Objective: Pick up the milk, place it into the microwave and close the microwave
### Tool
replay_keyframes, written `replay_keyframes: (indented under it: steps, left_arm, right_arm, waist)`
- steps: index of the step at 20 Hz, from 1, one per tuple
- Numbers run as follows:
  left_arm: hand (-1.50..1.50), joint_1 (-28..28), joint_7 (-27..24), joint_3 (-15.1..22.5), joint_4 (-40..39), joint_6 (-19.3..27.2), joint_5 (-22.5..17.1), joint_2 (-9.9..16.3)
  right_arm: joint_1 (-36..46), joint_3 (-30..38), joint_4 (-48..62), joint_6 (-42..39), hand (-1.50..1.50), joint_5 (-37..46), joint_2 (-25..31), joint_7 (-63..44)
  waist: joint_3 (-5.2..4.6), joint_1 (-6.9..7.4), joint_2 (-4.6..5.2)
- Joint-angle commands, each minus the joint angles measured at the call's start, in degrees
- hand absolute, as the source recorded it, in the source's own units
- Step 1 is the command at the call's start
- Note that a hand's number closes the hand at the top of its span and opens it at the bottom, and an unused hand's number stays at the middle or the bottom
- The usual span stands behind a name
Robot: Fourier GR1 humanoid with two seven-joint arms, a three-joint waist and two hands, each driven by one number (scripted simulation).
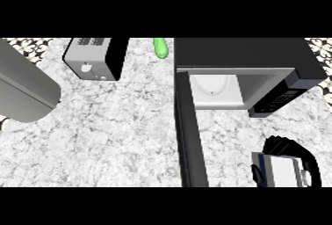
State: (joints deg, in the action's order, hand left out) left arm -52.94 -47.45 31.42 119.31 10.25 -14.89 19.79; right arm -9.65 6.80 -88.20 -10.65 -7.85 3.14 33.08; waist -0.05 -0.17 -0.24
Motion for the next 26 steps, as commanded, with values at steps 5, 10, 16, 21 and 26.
replay_keyframes:
  steps: [5, 10, 16, 21, 26]
  left_arm:
    - [-1.50, -2.05, -1.26, 0.94, 2.43, -0.70, -1.76, 2.08]
    - [-1.50, 3.67, -0.33, -2.03, -2.77, -1.34, -4.59, 0.88]
    - [-1.50, -0.33, 0.03, -0.13, 1.80, 0.38, -3.31, 2.62]
    - [-1.50, -0.01, -0.72, -4.59, 0.60, -2.94, -7.58, 5.42]
    - [-1.50, 0.00, -3.94, -4.00, -2.91, -3.59, -6.58, 4.34]
  right_arm:
    - [2.64, -4.25, -5.43, 8.34, 1.50, 5.77, -2.30, -6.07]
    - [12.54, -8.88, 7.13, 17.52, 1.50, 8.10, -3.11, -4.23]
    - [19.86, -5.62, 17.37, 21.35, 1.50, 13.26, -3.07, -5.23]
    - [31.17, -2.02, 31.11, 24.19, 1.50, 9.40, -2.64, -4.43]
    - [40.65, 2.52, 46.41, 24.58, 1.50, 7.88, 0.20, 1.18]
  waist:
    - [0.04, 0.53, 0.13]
    - [0.06, 0.85, 0.32]
    - [0.09, 1.07, 0.38]
    - [0.10, 1.51, 0.47]
    - [0.12, 1.98, 0.60]
